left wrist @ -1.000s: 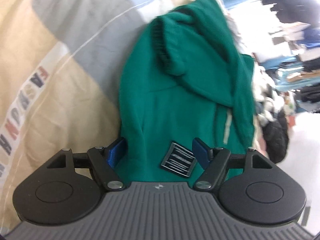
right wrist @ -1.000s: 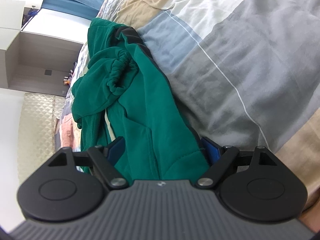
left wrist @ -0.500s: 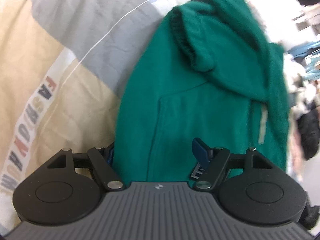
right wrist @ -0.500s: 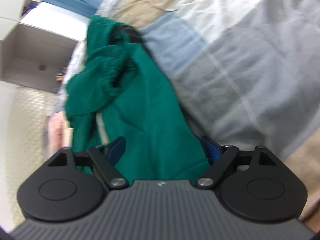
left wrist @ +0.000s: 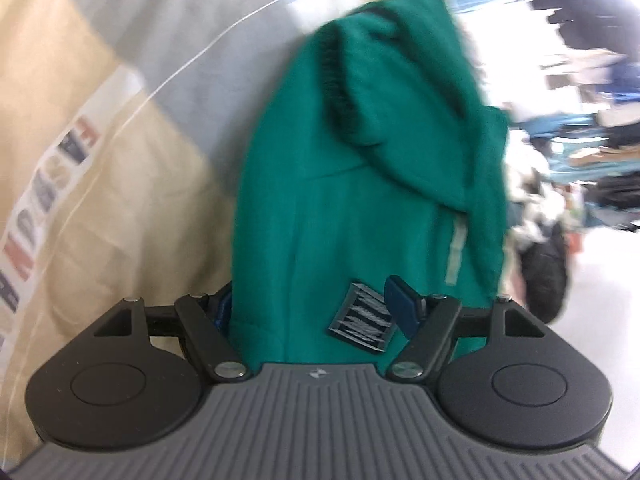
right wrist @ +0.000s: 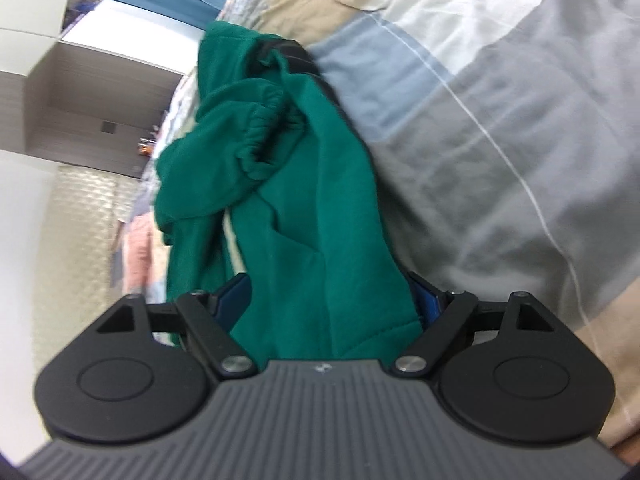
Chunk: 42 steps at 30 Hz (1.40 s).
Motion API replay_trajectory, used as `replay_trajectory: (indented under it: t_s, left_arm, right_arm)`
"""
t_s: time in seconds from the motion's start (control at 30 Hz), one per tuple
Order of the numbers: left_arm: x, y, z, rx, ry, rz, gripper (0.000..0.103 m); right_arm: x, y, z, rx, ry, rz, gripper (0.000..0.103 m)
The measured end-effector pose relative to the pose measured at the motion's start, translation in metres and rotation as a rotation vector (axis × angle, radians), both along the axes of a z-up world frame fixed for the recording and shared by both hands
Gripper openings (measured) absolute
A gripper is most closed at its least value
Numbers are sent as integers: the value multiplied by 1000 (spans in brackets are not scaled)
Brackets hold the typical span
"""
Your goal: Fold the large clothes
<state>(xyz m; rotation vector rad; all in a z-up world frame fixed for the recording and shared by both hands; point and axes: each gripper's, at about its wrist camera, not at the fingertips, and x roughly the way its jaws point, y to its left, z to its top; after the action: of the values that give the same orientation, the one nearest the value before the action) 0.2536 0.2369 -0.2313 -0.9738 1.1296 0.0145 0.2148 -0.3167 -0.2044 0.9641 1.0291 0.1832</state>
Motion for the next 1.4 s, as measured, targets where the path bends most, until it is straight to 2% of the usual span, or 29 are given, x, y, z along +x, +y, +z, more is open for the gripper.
replay_trajectory:
  t_s: [0.07, 0.2, 0.23, 0.3, 0.33, 0.37, 0.4, 0.43, 0.47, 0.53, 0.63, 0.73, 0.8, 0.9, 1.1, 1.4]
  left_arm:
    - [9, -6, -4, 44, 44, -6, 77]
    - [28, -31, -4, 212, 78, -85, 77]
    - [29, -38, -1, 259, 83, -101, 73]
    - [30, -50, 4, 346, 83, -139, 46]
    - [30, -51, 6, 360, 73, -140, 40]
    - [28, -51, 8, 356, 63, -130, 28]
    - [25, -49, 9, 340, 49, -115, 18]
    - [22, -48, 10, 323, 37, -98, 16]
    - [18, -44, 12, 303, 20, -81, 12]
    - [6, -35, 21, 270, -24, -51, 10]
    - [-11, -24, 40, 237, -113, -20, 10]
    - [-33, -7, 57, 150, -191, 27, 9]
    - [-45, -1, 71, 127, -231, 56, 9]
    - [-60, 4, 97, 141, -278, 70, 8]
    - [-93, 6, 148, 98, -378, 97, 8]
    - [-197, -18, 216, 52, -524, 74, 8]
  right_arm:
    - [-1, 1, -2, -30, 10, 7, 84]
    - [1, 9, -9, -99, 42, 39, 77]
    - [2, 9, -11, -108, 48, 45, 75]
    - [2, 9, -13, -103, 51, 47, 70]
    - [2, 9, -13, -98, 48, 52, 65]
    - [1, 9, -12, -94, 46, 61, 61]
    - [0, 10, -11, -86, 42, 68, 46]
    - [-1, 11, -11, -68, 37, 74, 33]
    - [-1, 11, -10, -44, 28, 78, 30]
    - [-4, 11, -4, -34, -6, 83, 25]
    - [-10, 6, 8, 17, -75, 75, 21]
    - [-18, -5, 26, 91, -151, 63, 19]
    - [-23, -8, 43, 120, -213, 76, 18]
    - [-31, -10, 76, 132, -308, 124, 16]
    - [-49, -20, 142, 135, -447, 167, 15]
    - [-117, -54, 187, 168, -579, 172, 15]
